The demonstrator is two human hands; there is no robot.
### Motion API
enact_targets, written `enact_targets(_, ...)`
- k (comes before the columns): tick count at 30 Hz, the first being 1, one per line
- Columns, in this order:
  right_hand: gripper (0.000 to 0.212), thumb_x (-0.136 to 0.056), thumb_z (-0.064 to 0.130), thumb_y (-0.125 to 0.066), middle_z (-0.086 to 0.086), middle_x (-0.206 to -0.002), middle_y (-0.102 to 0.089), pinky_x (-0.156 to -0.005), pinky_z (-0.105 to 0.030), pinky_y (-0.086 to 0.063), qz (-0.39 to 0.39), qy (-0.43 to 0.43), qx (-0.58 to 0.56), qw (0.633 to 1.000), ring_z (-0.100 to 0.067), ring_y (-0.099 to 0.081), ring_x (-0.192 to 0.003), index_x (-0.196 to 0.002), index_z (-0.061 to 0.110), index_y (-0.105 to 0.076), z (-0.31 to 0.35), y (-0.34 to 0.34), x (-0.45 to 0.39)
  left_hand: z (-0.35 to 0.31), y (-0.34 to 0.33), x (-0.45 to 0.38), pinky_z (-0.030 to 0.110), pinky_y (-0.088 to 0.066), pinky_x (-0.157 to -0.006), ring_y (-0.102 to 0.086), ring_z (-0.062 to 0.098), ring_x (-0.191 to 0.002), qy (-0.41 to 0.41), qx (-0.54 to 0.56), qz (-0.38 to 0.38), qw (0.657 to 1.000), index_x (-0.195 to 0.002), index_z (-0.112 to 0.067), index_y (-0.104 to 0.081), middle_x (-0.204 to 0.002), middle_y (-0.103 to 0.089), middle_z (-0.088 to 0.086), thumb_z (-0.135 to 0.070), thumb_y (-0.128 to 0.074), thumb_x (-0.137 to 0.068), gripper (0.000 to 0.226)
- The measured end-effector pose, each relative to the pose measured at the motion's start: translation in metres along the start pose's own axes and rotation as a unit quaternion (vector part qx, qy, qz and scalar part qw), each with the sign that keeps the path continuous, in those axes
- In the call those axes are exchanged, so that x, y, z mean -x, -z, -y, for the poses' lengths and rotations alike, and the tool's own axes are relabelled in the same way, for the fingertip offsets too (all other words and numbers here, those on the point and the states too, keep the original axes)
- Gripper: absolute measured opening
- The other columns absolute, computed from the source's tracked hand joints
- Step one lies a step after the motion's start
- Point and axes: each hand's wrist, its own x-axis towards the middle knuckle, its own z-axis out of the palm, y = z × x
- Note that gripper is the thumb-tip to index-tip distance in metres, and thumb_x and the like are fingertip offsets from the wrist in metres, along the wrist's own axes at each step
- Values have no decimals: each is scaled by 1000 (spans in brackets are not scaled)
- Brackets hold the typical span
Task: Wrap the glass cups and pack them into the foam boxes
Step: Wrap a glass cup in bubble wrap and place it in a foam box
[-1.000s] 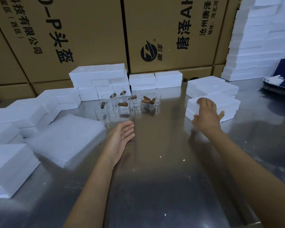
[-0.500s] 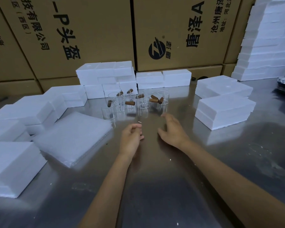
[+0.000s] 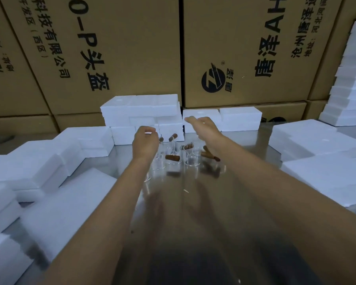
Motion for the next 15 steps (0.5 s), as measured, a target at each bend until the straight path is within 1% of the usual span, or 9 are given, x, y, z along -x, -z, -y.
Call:
enact_targets(2,70,-95,56,-48,-4,-154,-35,-107,-41,-36,19,-22,-25,999,-26,-39,-138,-151,18,-30,15,-10,-30,-4,-10,-27,22,-53,-65,-59,16,-82,-54,-45,1,998,-128,-13,-55,-117,-61,7,-4,-45,-95,36)
enact_targets(3,65,-100,52,-41,-6,-158,-32,-114,-44,-33,24,-21,-32,999,-28,-35,-142,-153,17,-29,19,-14,-44,-3,-14,-42,11,-49,-63,-59,17,-94,-108,-100,5,989,-136,-11,-50,-127,-56,8,-1,-47,-94,43)
enact_targets(4,59,-103,46,-35,-9,-160,-29,-118,-45,-29,25,-20,-35,999,-29,-32,-145,-153,15,-30,21,-18,-58,-2,-18,-58,6,-46,-76,-54,21,-115,-168,-167,12,971,-143,-9,-44,-139,-48,10,1,-49,-93,51)
enact_targets(5,55,-106,42,-30,-11,-159,-29,-119,-44,-27,23,-22,-39,999,-30,-31,-145,-151,11,-32,22,-21,-69,-2,-21,-73,9,-40,-96,-41,24,-135,-223,-241,21,944,-148,-8,-38,-150,-39,10,3,-52,-91,59)
enact_targets(6,53,-107,39,-27,-10,-158,-31,-117,-41,-26,23,-26,-51,998,-29,-31,-144,-149,8,-34,23,-24,-81,-3,-25,-89,20,-29,-112,-28,26,-145,-265,-313,26,912,-151,-7,-33,-156,-34,11,3,-56,-90,66)
enact_targets(7,53,-107,40,-25,-8,-158,-32,-115,-37,-28,25,-37,-67,997,-27,-32,-144,-149,9,-35,22,-27,-92,-4,-28,-104,29,-18,-120,-21,27,-150,-291,-375,30,880,-153,-6,-29,-159,-30,11,0,-60,-89,72)
enact_targets(10,62,-105,52,-19,-6,-159,-29,-106,-35,-30,29,-72,-91,993,-27,-32,-143,-154,14,-27,17,-36,-118,-4,-41,-142,38,1,-126,-5,28,-155,-316,-526,38,789,-158,-8,-16,-166,-15,12,-13,-64,-92,81)
enact_targets(12,67,-103,57,-16,-7,-162,-24,-114,-38,-25,35,-84,-104,990,-27,-27,-146,-156,16,-22,11,-42,-132,0,-49,-156,40,6,-125,-1,27,-156,-324,-581,42,745,-158,-10,-15,-167,-14,10,-19,-62,-95,80)
enact_targets(15,69,-102,60,-15,-7,-163,-22,-119,-40,-18,40,-84,-109,990,-25,-22,-148,-156,18,-21,5,-49,-146,9,-56,-165,38,6,-126,-11,26,-155,-342,-584,20,736,-156,-10,-24,-163,-28,9,-16,-58,-97,68)
